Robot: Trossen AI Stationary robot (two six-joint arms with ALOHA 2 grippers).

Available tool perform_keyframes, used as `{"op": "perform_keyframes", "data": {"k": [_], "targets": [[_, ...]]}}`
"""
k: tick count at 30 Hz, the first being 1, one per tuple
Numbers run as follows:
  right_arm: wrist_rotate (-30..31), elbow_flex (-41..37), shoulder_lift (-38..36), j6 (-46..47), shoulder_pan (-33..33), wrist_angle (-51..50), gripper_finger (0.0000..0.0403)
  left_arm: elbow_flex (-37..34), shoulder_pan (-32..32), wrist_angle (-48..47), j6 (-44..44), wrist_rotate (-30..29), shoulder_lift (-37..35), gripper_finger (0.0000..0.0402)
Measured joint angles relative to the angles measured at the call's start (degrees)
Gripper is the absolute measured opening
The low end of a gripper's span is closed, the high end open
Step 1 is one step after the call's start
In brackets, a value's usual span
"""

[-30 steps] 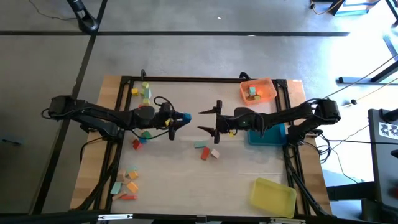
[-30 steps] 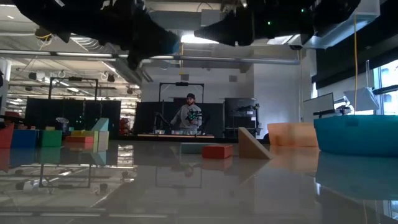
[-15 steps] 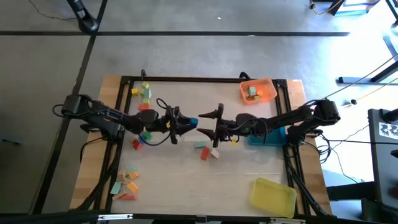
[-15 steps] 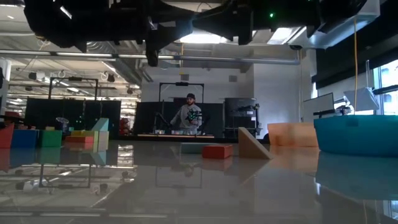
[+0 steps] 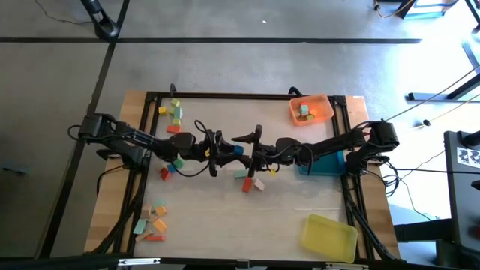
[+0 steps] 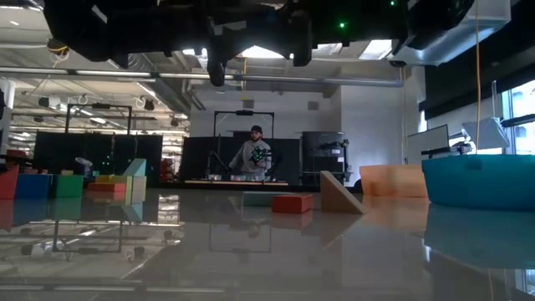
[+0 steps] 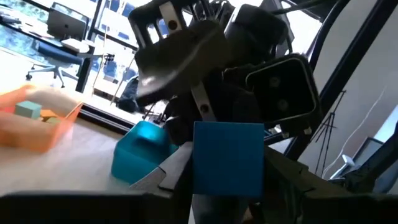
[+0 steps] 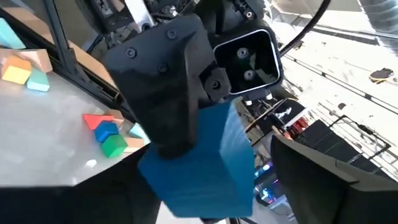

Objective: Sort blocks by size
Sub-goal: Put the blue cube block into the orange bin

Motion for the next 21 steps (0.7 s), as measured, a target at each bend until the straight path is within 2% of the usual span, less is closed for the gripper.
{"op": "perform_keyframes", "data": {"k": [7, 13, 16, 21], "targets": [[1.0, 0.0, 0.0, -1.9, 1.3, -0.1, 0.0205, 0.0, 0.0, 0.3, 0.6, 0.0, 0.0, 0.0127], [4.9, 0.0, 0.0, -6.5, 3.4, 0.1, 0.0160, 0.1, -0.1, 0.3, 0.6, 0.4, 0.0, 0.0127], [5.7, 0.0, 0.0, -6.7, 3.4, 0.1, 0.0150, 0.1, -0.1, 0.3, 0.4, 0.3, 0.0, 0.0127], [5.7, -0.1, 0.0, -6.7, 3.4, 0.1, 0.0154, 0.0, -0.1, 0.2, 0.2, 0.2, 0.0, 0.0129]]}}
